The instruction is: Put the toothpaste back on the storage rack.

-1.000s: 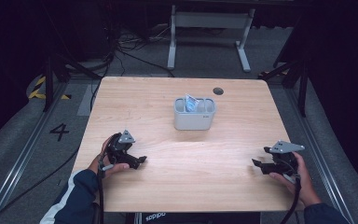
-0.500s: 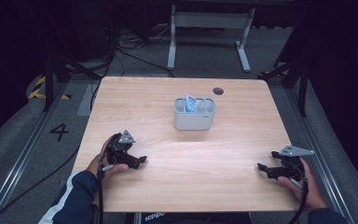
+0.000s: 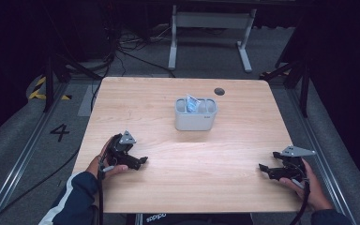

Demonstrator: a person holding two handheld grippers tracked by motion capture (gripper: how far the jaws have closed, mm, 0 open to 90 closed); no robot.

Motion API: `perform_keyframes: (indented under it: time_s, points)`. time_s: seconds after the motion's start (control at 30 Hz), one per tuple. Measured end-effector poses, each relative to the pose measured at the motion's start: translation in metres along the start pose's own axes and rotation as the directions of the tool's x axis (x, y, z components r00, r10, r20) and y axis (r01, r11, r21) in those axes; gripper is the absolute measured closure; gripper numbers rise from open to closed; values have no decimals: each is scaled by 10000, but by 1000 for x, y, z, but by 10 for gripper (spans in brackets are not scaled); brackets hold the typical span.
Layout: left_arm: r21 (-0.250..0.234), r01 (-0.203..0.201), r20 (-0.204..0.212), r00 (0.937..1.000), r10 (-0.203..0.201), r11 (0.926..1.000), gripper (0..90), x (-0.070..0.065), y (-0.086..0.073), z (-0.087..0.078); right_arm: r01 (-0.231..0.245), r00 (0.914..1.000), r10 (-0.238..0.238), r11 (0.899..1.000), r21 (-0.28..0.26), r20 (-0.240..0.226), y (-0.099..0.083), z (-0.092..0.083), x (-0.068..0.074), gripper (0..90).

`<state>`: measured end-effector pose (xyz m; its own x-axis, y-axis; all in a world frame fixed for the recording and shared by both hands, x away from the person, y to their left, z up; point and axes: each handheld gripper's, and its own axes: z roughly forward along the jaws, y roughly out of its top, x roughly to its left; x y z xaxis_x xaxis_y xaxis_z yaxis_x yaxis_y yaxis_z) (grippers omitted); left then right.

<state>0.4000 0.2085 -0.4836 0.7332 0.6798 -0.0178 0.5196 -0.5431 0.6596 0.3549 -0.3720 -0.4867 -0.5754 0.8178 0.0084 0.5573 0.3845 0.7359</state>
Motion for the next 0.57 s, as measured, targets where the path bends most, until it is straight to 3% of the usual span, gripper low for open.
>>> perform_keyframes:
  time_s: [0.57]
  points:
    - [-3,2,-4,10000,-2,10000,2,0,0,0,3,10000,-3,10000,2,-2,0,0,0,145]
